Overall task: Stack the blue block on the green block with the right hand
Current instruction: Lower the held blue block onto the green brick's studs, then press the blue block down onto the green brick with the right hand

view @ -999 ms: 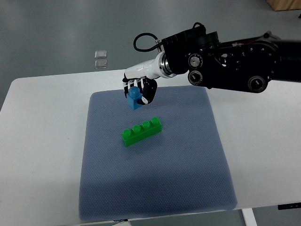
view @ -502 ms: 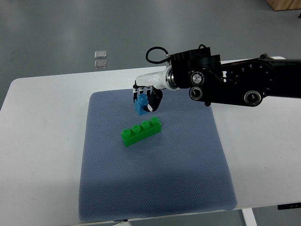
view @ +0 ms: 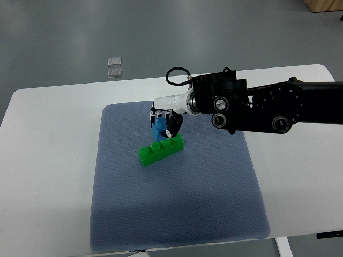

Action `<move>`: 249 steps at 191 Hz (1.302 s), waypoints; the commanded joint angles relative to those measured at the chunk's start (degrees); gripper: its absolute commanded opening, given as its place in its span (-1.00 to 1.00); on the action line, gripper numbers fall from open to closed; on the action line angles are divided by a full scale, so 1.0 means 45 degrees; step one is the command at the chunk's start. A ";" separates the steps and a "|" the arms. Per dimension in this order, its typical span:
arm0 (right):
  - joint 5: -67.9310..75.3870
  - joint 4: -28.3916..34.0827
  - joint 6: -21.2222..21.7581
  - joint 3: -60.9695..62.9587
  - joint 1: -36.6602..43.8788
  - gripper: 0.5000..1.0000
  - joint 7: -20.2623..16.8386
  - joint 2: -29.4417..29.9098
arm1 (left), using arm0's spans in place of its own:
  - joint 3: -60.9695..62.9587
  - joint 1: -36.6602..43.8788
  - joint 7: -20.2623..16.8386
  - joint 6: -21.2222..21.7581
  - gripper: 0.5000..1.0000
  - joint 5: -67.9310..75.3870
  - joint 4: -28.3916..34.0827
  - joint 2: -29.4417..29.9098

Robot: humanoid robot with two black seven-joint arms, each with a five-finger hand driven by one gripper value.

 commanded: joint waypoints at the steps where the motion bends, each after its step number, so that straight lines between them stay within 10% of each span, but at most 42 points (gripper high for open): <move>1: -0.0057 -0.0009 -0.0025 -0.0016 -0.0089 -0.43 0.0001 0.0054 | 0.0000 0.0000 0.0000 0.0015 1.00 0.0000 0.0001 0.0000; 249: -0.0623 -0.0263 -0.0377 -0.0035 -0.0987 -0.44 0.0138 0.0074 | 0.0000 0.0000 0.0000 0.0015 1.00 0.0000 0.0001 0.0000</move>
